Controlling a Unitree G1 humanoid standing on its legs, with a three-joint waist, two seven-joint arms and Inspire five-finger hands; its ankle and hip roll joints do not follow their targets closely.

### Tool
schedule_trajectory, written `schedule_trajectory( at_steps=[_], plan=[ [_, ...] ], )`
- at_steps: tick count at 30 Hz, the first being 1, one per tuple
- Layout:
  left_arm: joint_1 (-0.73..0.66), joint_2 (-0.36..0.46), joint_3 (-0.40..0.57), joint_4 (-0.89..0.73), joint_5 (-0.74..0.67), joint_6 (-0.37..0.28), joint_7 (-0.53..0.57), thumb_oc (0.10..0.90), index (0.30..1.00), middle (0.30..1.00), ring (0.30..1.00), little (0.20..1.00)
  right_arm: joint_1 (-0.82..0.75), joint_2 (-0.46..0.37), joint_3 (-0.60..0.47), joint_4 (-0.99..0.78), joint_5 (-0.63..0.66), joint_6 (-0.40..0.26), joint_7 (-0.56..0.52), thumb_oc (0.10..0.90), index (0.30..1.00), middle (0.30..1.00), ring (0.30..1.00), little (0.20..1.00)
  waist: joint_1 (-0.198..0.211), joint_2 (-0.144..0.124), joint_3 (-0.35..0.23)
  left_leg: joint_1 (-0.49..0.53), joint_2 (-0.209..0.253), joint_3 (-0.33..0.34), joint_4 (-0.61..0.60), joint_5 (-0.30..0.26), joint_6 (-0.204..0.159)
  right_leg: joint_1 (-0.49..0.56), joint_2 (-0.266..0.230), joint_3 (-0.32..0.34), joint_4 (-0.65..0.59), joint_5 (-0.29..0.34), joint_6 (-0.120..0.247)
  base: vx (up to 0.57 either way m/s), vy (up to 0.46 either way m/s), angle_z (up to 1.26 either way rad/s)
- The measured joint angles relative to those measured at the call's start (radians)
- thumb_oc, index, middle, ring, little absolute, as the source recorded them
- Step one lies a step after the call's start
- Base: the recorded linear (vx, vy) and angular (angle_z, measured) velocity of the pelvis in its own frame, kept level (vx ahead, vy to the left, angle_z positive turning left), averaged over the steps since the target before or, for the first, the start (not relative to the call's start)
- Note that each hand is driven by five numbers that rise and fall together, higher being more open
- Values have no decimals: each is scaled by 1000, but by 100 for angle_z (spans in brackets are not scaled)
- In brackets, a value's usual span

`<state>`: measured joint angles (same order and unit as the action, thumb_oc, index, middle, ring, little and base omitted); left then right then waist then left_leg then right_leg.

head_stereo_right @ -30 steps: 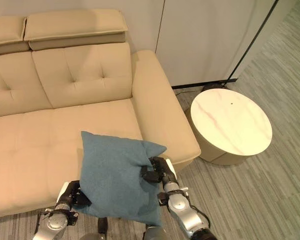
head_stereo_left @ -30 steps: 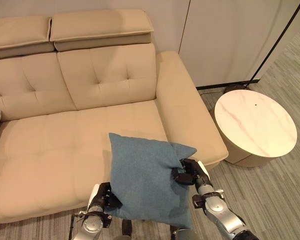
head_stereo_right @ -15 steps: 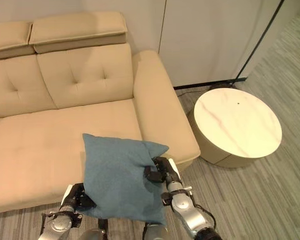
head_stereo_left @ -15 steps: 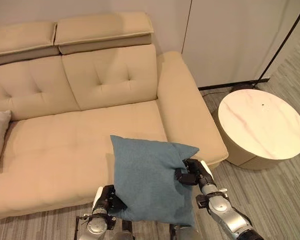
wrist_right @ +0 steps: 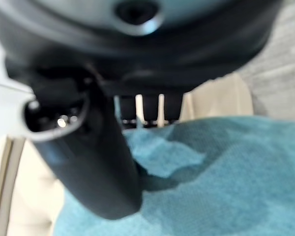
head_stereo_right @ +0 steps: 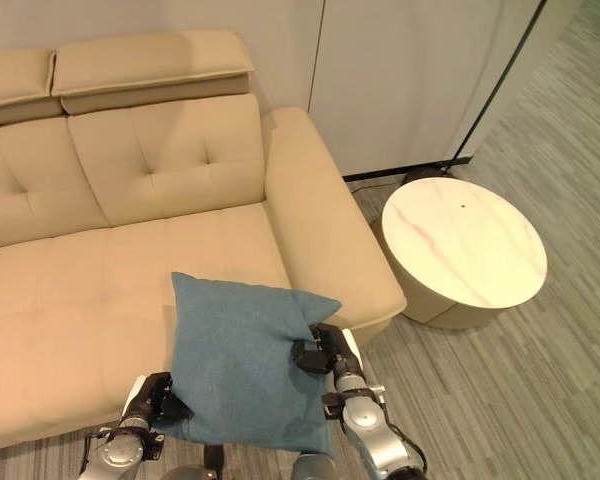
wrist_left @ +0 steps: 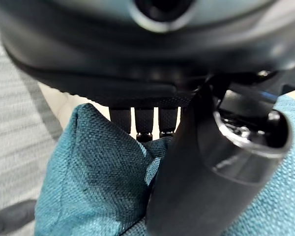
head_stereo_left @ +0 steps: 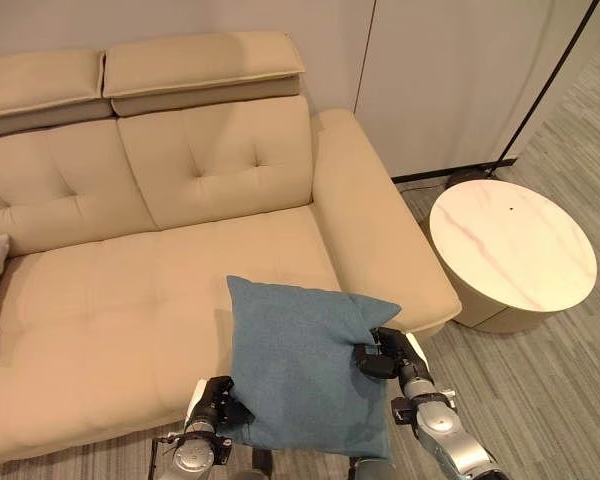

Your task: Pick up all the scattered cushions and arrange them neatly on the sofa.

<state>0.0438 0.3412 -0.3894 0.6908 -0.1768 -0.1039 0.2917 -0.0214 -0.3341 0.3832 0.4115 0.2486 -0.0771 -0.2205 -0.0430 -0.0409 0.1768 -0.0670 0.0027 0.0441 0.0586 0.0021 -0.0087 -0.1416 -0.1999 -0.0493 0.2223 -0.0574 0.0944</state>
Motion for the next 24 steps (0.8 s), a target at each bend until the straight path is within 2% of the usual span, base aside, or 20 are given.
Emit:
schedule_trajectory(
  at_steps=[6, 9, 14, 16, 22, 24],
  plan=[
    [13, 34, 12, 14, 3, 2, 0, 400, 300, 300, 300, 300, -3, 9, 46, 1, -4, 0, 21, 400, 300, 300, 300, 300, 7, -10, -7, 17, -6, 2, -40, 21, 1, 21, 10, -3, -53, 29, 17, 35, 92, -2],
    [26, 47, 20, 9, 3, 2, 0, 400, 300, 300, 300, 300, 0, 9, 63, 1, -8, 0, 21, 400, 300, 300, 300, 300, 5, -13, -10, 33, 12, 11, -71, 37, -13, 26, 29, -8, -70, 38, 22, 21, -4, -10],
    [35, 44, 21, -4, 3, 2, -2, 400, 300, 300, 300, 300, 0, 0, 63, 0, -12, 0, 20, 400, 300, 300, 300, 300, 5, -11, -20, 62, 50, 41, -137, 67, -35, 30, 72, 1, -122, 65, 9, 47, -56, -20],
    [35, 37, 21, -4, 4, 2, -2, 400, 300, 300, 300, 300, 0, -5, 63, 0, -22, 0, 20, 400, 300, 300, 300, 300, 1, -5, -23, 63, 60, 43, -139, 70, -39, 36, 82, 7, -142, 70, 8, 97, -102, -14],
    [36, -4, 17, -4, 21, 2, -5, 400, 300, 300, 300, 300, 6, -59, 53, -1, -43, 1, 20, 400, 300, 300, 300, 300, -5, 49, -46, 68, 71, 44, -147, 71, -41, 70, 94, -1, -211, 94, 4, 81, -89, 0],
    [35, -6, 16, -4, 21, 2, -14, 400, 300, 300, 300, 300, 13, -58, 40, -1, -43, 1, 21, 400, 300, 300, 300, 300, -7, 60, -47, 74, 71, 43, -147, 71, -40, 89, 95, -2, -233, 102, 6, 47, -38, 5]
  ],
)
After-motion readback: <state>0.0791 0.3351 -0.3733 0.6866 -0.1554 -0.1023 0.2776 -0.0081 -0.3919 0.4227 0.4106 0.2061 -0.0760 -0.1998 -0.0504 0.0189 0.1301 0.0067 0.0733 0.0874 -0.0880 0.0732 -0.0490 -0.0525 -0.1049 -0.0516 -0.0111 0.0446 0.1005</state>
